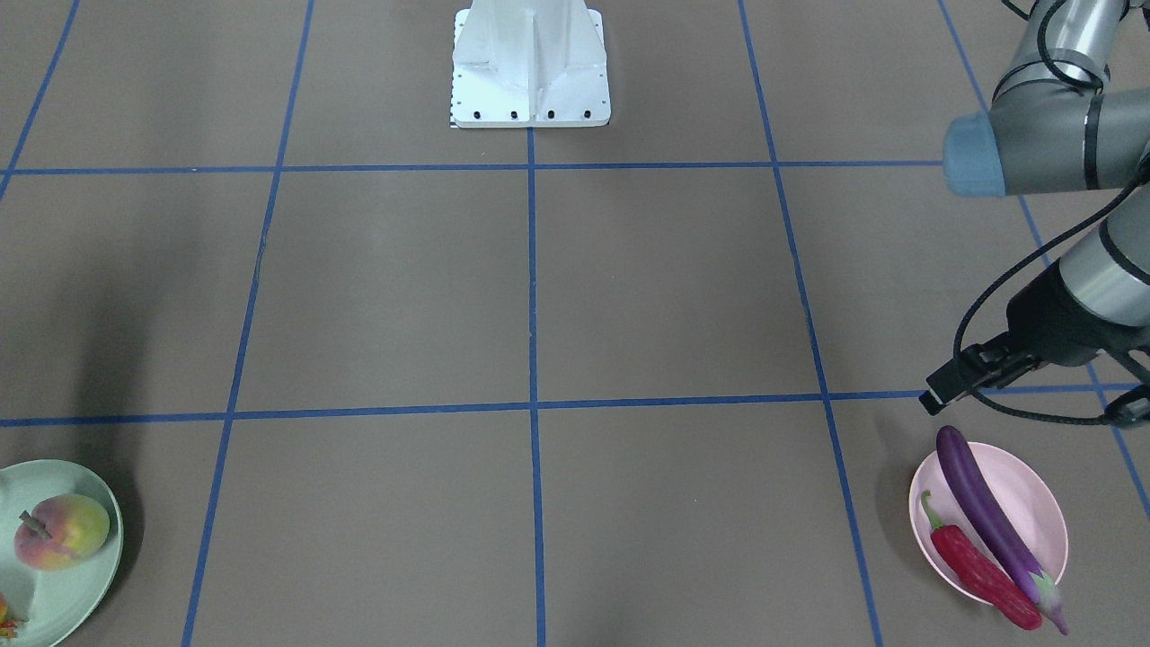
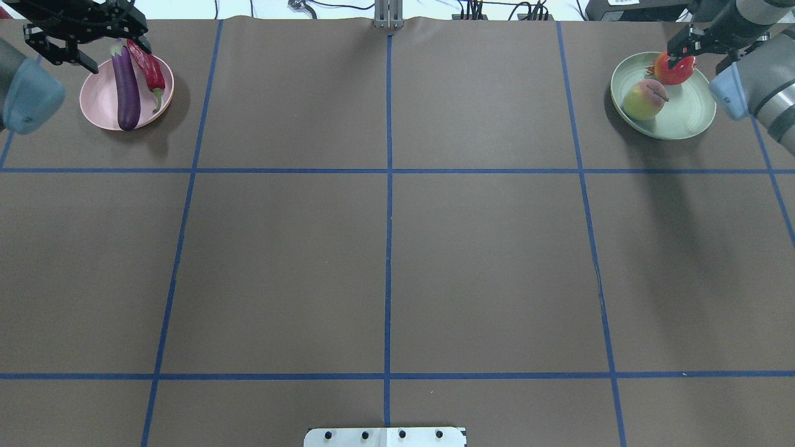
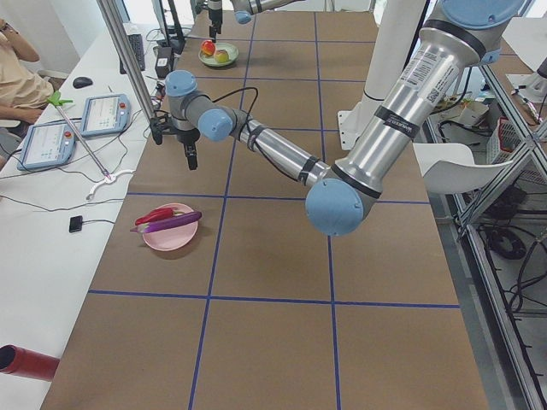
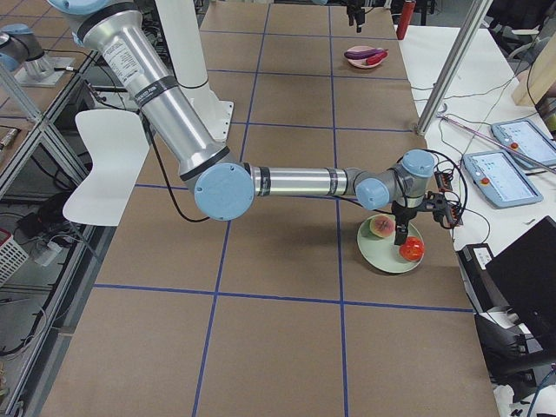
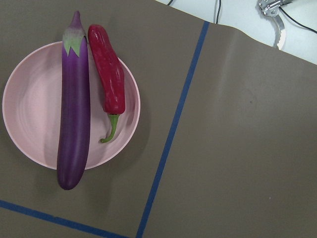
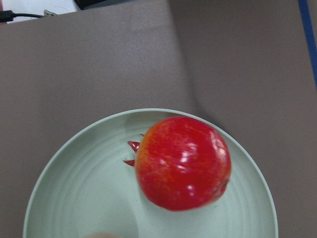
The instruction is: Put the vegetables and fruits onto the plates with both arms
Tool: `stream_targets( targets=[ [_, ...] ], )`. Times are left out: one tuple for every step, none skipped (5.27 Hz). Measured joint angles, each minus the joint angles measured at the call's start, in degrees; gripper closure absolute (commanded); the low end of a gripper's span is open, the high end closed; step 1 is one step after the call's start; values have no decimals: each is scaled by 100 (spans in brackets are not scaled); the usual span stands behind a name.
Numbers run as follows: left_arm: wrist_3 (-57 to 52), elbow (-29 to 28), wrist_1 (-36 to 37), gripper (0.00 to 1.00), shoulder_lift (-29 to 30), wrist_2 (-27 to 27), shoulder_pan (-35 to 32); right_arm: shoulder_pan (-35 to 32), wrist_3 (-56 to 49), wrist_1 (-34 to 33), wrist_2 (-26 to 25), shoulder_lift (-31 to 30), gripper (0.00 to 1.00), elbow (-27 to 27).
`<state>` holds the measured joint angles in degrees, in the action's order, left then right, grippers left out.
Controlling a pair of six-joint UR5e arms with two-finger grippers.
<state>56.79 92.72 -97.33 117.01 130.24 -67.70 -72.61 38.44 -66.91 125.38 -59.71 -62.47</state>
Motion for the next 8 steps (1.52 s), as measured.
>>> stream_targets(
  targets=[
    [-418,602,-11,0,-589,1,0,-37,7,-64,207,-600,0,-975],
    [-944,1094,-15,0,-1157,-5,-8,-96,9,-297,432,-1190,0,-1952],
    [-1476,1550,-18,0,-1752,-13,-26,-150,-10,-671,511,-1845,0,-3051],
    [-1890,1880,-21,0,-2237,-19,-49,-167,-41,-905,529,-2381,0,-3870],
    [-2194,2113,-8,0,-2581,-17,-69,-170,-68,-999,562,-2808,0,-4412],
    [-2334,2189,21,0,-2703,-13,-84,-163,-205,-1023,622,-3030,0,-4610],
    [-2537,2191,43,0,-2777,-18,-116,-208,-635,-1134,680,-3139,0,-4657],
    [-2873,2207,158,0,-2851,-20,-191,-369,-1481,-1522,707,-3176,0,-4663]
  ],
)
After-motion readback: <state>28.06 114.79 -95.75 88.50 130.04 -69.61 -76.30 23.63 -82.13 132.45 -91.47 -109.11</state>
